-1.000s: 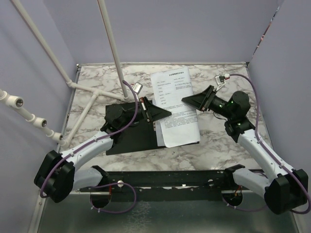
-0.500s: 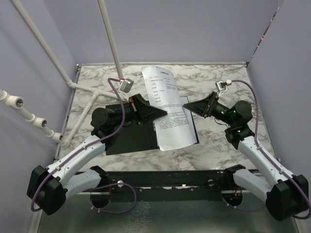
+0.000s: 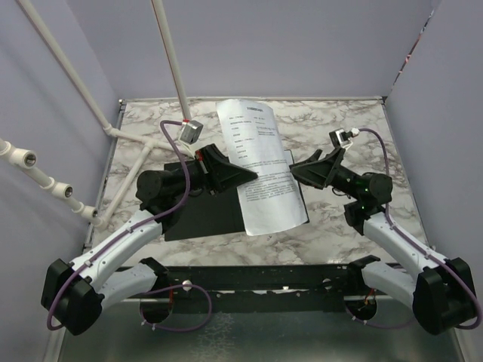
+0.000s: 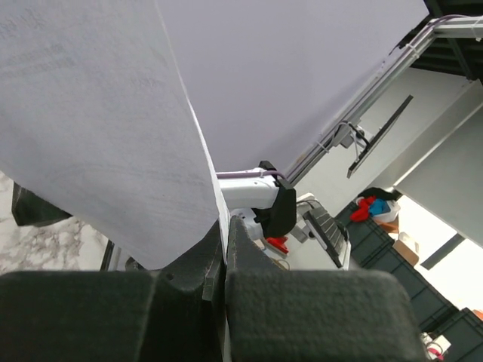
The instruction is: Put the files into the folder
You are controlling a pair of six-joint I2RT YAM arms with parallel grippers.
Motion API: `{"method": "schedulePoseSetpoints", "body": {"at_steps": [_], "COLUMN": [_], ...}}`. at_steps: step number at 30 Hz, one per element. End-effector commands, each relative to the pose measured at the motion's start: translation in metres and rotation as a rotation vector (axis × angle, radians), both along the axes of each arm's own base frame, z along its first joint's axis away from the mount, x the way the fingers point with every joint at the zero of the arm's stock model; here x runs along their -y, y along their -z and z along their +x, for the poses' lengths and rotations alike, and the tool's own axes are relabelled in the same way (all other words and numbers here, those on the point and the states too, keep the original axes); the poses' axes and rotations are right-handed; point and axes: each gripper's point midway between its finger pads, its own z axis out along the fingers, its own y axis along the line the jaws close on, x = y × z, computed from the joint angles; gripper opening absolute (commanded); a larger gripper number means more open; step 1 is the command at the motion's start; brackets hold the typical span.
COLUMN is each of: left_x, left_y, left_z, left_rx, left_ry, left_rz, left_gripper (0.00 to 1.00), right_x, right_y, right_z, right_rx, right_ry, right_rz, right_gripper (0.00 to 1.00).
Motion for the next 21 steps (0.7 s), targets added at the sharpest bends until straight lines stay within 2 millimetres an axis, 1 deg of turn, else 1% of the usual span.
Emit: {"method": "schedulePoseSetpoints", "body": {"at_steps": [1, 5, 13, 17, 21], "left_x": [-0.006, -0.006, -0.003, -0.003, -0.006], "left_y": [-0.023, -0.014, 0.026, 0.034, 0.04], "left_z": [-0.016, -0.018, -0.011, -0.005, 0.003], "left_rx": [0.094, 0.088, 0.007, 0.024, 0.044], "left_ry": [0.044, 0.051, 0.027, -0.039, -0.121], "left_rz": [-0.048, -0.034, 0.039, 0.111, 0.197], "left_gripper": [0.0, 0.0, 0.0, 0.0, 0.0], "right_x": [0.0, 0.002, 0.009, 0.007, 0.008], "right_y": [-0.012, -0.021, -0.043, -0.044, -0.04], "right_z": [-0.021, -0.03, -0.056, -0.065, -0.063], "right_rx": [0.042, 0.071, 0.193, 0.257, 0.272], "right_ry": [-0.08, -0.107, -0.133, -0.124, -0.063], "right_rz": [0.076, 0.099, 0.102, 0.015, -0.07], "right_gripper": [1.0, 1.0, 0.99, 0.97, 0.94]}}
